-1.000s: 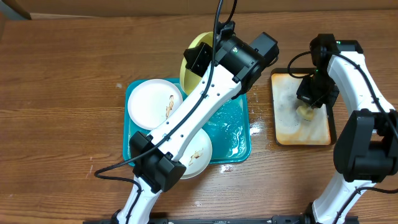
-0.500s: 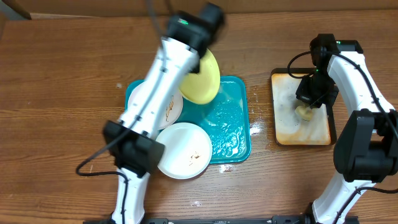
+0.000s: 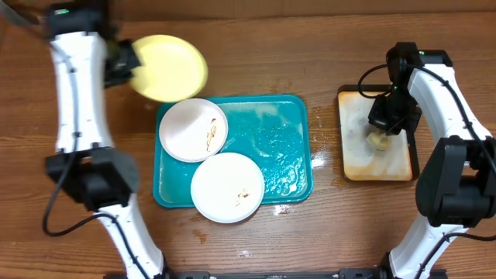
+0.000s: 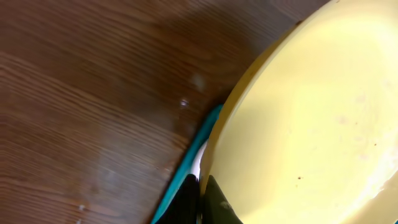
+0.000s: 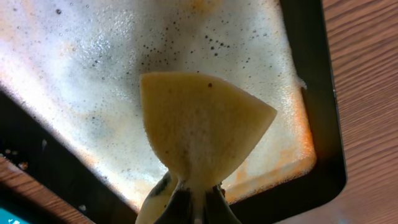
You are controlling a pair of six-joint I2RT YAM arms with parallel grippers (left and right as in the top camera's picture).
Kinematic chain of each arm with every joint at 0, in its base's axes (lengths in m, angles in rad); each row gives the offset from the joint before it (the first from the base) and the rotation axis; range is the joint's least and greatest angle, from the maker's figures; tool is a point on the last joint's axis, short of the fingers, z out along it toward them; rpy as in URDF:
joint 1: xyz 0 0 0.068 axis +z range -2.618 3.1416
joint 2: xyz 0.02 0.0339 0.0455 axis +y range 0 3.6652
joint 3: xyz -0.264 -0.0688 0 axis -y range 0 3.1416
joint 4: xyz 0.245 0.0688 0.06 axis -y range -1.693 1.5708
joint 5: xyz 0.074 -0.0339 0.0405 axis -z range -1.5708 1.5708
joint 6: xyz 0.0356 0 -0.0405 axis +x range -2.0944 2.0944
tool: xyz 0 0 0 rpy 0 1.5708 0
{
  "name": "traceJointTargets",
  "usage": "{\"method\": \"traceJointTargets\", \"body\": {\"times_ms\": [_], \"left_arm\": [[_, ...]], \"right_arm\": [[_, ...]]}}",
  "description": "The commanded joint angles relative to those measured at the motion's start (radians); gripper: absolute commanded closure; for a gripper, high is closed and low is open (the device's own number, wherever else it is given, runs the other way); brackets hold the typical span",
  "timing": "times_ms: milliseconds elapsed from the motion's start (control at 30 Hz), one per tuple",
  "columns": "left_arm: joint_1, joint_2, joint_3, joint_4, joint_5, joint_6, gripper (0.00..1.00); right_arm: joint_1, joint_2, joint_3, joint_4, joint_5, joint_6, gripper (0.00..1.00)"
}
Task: Clean dirty plates on tray and stack at the side
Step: 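Carry the yellow plate left and set it on the table, then release the yellow plate and move the left gripper to the white plate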
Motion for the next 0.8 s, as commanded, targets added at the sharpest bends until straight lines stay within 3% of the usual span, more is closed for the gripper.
{"method": "traceJointTargets", "body": {"times_ms": [0, 200, 300, 633, 767], "left_arm": [[0.118, -0.019, 0.015, 0.008, 0.109, 0.089, 0.95], [0.298, -0.019, -0.007, 0.023, 0.116, 0.138, 0.95], [0.373, -0.019, -0.07, 0.071, 0.195, 0.17, 0.95], [0.503, -0.021, -0.569, 0.379, 0.24, 0.192, 0.95], [0.509, -0.027, -0.661, 0.462, 0.22, 0.168, 0.96]], "right_arm": [[0.002, -0.031, -0.006, 0.001, -0.009, -0.013, 0.96], [0.002, -0.031, -0.006, -0.004, -0.009, -0.016, 0.96], [0.002, -0.031, -0.006, -0.013, -0.009, -0.018, 0.96], [0.002, -0.031, -0.006, -0.042, -0.008, -0.042, 0.96], [0.002, -0.031, -0.006, -0.054, -0.008, -0.046, 0.96]]}}
